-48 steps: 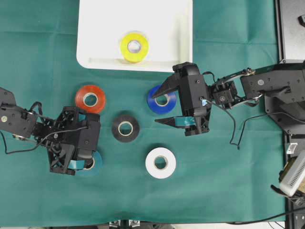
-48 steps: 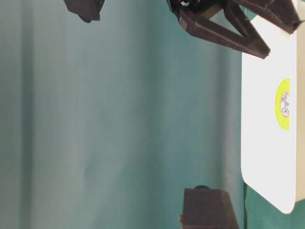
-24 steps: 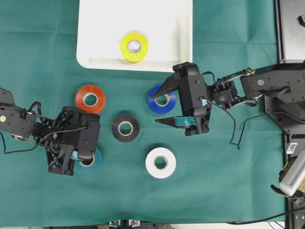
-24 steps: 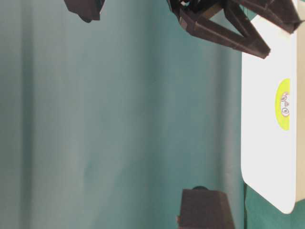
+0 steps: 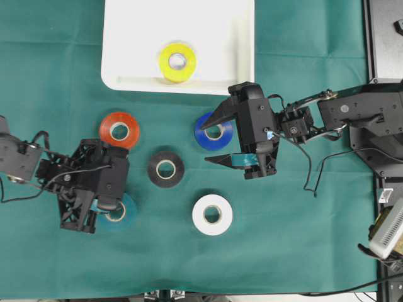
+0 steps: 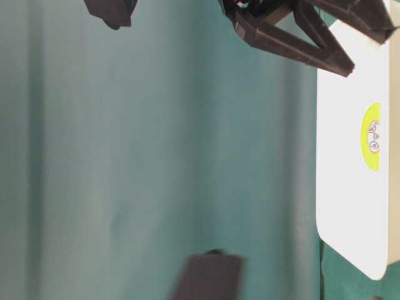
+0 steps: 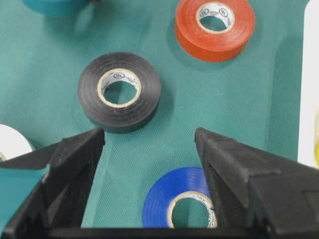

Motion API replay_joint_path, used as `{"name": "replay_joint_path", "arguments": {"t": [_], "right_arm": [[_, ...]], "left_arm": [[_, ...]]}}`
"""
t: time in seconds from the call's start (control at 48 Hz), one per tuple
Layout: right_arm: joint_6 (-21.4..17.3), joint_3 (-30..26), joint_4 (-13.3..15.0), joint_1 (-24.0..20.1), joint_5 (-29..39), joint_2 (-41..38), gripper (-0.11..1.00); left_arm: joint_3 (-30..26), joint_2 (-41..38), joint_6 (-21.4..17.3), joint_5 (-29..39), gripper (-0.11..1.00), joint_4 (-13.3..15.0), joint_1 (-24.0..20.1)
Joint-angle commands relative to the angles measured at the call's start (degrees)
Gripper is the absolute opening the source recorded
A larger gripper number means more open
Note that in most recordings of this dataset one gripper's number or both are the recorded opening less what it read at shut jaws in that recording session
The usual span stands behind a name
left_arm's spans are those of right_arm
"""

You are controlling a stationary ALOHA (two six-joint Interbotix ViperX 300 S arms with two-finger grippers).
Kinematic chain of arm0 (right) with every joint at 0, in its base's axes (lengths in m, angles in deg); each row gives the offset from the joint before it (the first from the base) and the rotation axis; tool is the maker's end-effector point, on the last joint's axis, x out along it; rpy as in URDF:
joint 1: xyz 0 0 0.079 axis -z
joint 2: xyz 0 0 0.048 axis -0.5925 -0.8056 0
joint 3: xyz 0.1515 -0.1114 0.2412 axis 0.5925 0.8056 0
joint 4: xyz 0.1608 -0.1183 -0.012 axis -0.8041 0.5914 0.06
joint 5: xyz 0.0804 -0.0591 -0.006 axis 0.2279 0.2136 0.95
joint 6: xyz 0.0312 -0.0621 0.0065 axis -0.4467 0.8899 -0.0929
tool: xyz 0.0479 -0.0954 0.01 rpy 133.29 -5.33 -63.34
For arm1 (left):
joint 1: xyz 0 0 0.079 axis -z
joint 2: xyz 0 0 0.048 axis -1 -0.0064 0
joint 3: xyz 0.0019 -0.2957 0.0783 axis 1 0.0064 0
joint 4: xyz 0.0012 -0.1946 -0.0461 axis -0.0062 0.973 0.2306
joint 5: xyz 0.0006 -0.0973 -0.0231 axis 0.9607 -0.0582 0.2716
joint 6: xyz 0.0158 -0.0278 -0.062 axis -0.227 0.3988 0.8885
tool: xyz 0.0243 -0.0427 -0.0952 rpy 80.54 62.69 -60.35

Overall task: Put the tape alternately from left to right into the white case.
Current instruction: 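Close the left gripper on the teal tape roll and lift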

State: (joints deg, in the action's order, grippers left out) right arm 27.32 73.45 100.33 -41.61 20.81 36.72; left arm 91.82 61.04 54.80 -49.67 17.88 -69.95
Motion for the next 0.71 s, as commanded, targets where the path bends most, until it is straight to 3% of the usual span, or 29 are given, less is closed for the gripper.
{"name": "replay_joint_path", "arguments": {"t": [0.0,0.396,0.688], "right_arm": [[-0.1,-0.9,0.0,-0.3,-0.5,1.8,0.81],[-0.1,-0.9,0.0,-0.3,-0.5,1.8,0.81],[-0.1,-0.5,0.1,-0.3,-0.5,1.8,0.81]], "left_arm": [[-1.0,3.8,0.0,-0.2,-0.03,-0.1,0.4],[-0.9,7.1,-0.6,0.2,-0.03,-0.3,-2.4],[-0.7,8.7,-8.3,0.7,-0.03,-0.3,-8.3]]}}
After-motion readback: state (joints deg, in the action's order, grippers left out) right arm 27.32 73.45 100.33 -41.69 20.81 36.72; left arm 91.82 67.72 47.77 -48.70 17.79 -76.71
